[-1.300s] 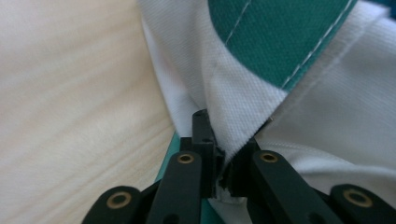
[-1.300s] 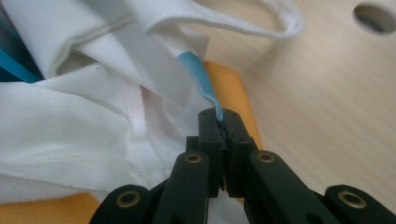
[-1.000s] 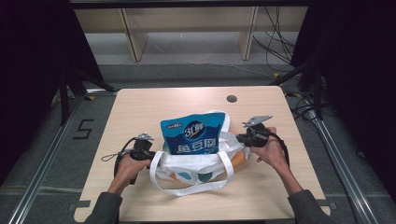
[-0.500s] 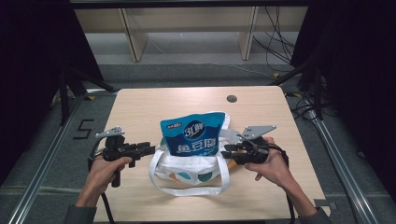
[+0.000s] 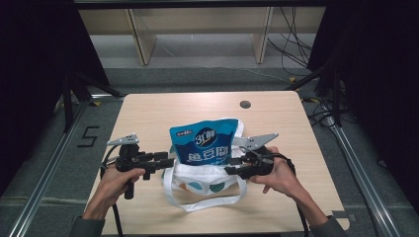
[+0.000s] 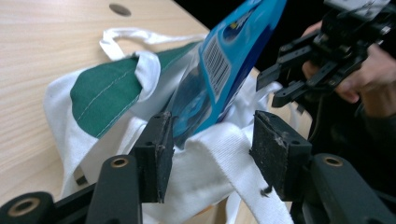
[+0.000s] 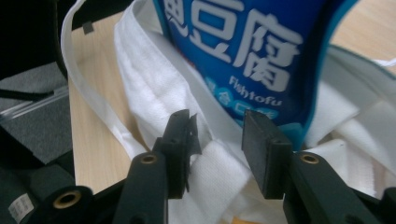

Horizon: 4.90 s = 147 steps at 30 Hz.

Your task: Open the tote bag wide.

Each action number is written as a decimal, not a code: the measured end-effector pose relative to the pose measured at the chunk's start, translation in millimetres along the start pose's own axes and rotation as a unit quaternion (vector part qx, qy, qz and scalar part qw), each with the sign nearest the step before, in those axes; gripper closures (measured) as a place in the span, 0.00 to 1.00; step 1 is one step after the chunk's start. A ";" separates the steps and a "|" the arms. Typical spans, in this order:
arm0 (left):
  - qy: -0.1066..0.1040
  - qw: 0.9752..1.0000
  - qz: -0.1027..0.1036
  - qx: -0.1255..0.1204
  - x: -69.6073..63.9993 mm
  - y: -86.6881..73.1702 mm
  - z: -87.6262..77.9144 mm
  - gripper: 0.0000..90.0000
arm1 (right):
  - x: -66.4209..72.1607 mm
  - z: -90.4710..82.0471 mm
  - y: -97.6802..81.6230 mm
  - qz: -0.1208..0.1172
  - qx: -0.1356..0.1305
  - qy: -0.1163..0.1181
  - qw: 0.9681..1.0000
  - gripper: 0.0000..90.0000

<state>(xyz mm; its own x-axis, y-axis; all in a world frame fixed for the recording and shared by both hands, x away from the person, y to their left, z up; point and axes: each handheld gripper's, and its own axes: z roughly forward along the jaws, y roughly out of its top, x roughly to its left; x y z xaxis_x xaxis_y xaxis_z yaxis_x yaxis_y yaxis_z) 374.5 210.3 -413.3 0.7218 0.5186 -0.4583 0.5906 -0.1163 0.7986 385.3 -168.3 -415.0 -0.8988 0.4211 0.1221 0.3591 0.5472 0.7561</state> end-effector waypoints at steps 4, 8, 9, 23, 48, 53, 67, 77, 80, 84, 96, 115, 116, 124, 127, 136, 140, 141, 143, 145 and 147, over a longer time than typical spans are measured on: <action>0.010 0.999 0.010 0.040 -0.8 -2.7 14.5 0.50 | -1.2 5.9 -0.6 -0.007 0.011 0.000 1.000 0.69; 0.018 0.998 0.031 0.056 -4.5 -6.4 25.1 0.54 | 2.5 14.2 -5.9 -0.035 0.041 0.020 0.998 0.81; 0.015 0.996 0.054 0.074 -5.0 -10.3 31.7 0.60 | 3.9 16.3 -8.2 -0.035 0.052 0.018 0.998 0.85; 0.050 0.989 0.022 0.136 24.0 -66.0 69.2 0.80 | 1.6 60.2 -49.8 -0.021 0.110 0.016 0.994 0.92; 0.128 0.991 0.026 0.026 32.9 -14.7 26.6 0.69 | -64.6 -24.0 -10.0 0.031 -0.051 -0.136 0.989 0.82; 0.147 0.987 0.017 0.056 54.4 -13.1 42.4 0.84 | -90.6 1.9 -12.4 0.035 -0.009 -0.158 0.987 0.96; 0.148 0.984 -0.012 0.094 78.3 -33.0 65.8 0.93 | -117.7 30.6 -35.0 0.087 0.007 -0.139 0.986 0.97; 0.119 0.992 -0.005 0.033 45.8 -25.1 26.2 0.65 | -94.7 -15.1 -21.7 0.117 -0.072 -0.124 0.983 0.68; 0.125 0.992 -0.002 0.027 37.3 -25.6 19.4 0.60 | -89.4 -20.0 -23.4 0.112 -0.069 -0.126 0.983 0.63; 0.134 0.990 0.018 0.034 25.3 -28.9 10.3 0.53 | -79.5 -26.5 -29.9 0.114 -0.062 -0.138 0.982 0.55; 0.162 0.986 0.020 0.027 -9.2 -57.8 0.5 0.35 | -58.4 -46.7 -52.7 0.120 -0.063 -0.150 0.979 0.47; 0.198 0.980 0.017 0.027 -20.9 -93.9 -2.7 0.23 | -31.9 -64.2 -85.7 0.117 -0.036 -0.142 0.982 0.39; 0.200 0.980 0.007 0.019 -21.5 -95.9 -2.3 0.23 | -27.9 -64.1 -88.5 0.127 -0.039 -0.146 0.980 0.39; 0.208 0.978 0.003 0.020 -22.4 -113.8 -7.3 0.21 | -15.3 -66.3 -111.1 0.140 -0.022 -0.146 0.979 0.39; 0.208 0.978 0.002 0.025 -25.0 -120.7 -7.8 0.21 | -17.0 -66.0 -116.9 0.119 -0.007 -0.140 0.983 0.39; 0.217 0.976 0.003 0.035 -33.2 -135.1 -6.2 0.19 | -1.7 -63.4 -138.5 0.126 0.015 -0.146 0.981 0.34; 0.219 0.975 0.006 0.035 -33.6 -138.5 -6.7 0.19 | 3.9 -66.3 -150.0 0.116 0.019 -0.151 0.982 0.33; 0.222 0.974 0.002 0.034 -33.9 -138.2 -6.5 0.19 | 4.4 -67.2 -151.9 0.112 0.021 -0.154 0.982 0.33; 0.222 0.974 0.005 0.040 -31.5 -137.8 -7.3 0.19 | 8.1 -68.7 -156.7 0.111 0.030 -0.154 0.981 0.36; 0.220 0.975 0.007 0.038 -30.6 -138.2 -7.0 0.19 | 8.4 -68.1 -160.2 0.111 0.030 -0.154 0.981 0.35; 0.223 0.974 0.005 0.044 -30.8 -137.7 -7.0 0.19 | 11.2 -66.2 -162.5 0.137 0.037 -0.153 0.978 0.35</action>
<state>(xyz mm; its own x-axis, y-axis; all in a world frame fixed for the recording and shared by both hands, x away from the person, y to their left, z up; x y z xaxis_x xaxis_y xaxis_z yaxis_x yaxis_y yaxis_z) 268.4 216.2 -506.3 0.5096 0.8318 -0.2200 0.6272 -0.1841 0.7568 300.3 -300.4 -494.0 -0.6528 0.7498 0.1079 0.6036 0.4288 0.6722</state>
